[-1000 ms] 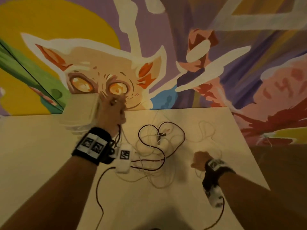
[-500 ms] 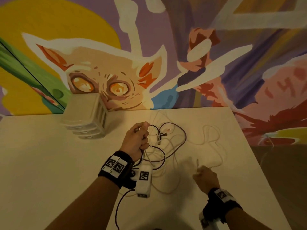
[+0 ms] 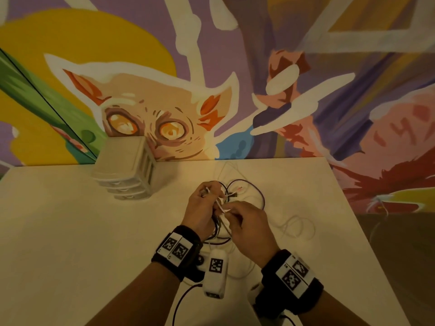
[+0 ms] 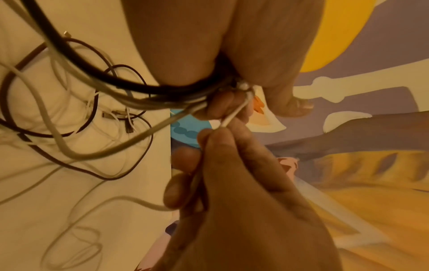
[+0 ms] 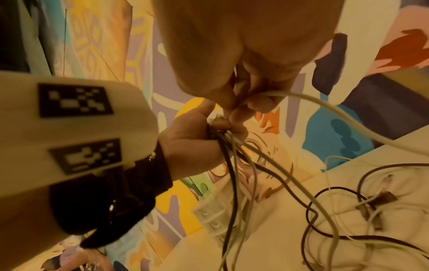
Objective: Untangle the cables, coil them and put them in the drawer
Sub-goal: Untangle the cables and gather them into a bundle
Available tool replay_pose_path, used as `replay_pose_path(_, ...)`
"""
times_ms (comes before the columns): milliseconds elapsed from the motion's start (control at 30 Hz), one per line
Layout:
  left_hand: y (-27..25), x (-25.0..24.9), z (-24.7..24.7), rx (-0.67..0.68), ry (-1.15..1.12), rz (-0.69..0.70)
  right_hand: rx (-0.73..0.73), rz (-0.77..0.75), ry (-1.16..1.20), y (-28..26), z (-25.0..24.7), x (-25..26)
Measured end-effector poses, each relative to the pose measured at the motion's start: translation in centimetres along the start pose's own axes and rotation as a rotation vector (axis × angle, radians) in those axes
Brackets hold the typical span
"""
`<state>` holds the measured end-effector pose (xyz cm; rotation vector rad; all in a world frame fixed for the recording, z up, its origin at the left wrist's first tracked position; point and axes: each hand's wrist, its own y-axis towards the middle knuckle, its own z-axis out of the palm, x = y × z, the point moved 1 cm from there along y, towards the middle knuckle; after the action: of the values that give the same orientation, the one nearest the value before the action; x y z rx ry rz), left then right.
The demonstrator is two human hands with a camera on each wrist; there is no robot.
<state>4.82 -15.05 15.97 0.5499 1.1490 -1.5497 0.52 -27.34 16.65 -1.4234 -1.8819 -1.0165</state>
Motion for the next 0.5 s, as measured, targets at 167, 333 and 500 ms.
replay_pose_path(167,0.2,-1.8,0.8,-0.092,-0.028,0.039,0.07,0.09,0.032,0.4,-0.6,-0.5)
replay_pose_path(333,1.1,-13.7,1.3,-0.094,0.012,0.314,0.311,0.202,-0.254,1.0,-4.1,-5.5)
replay_pose_path(500,1.5,-26.5,0.6,-0.093,-0.222,0.634,0.304,0.389,-0.557,4.5,-11.3,-8.2)
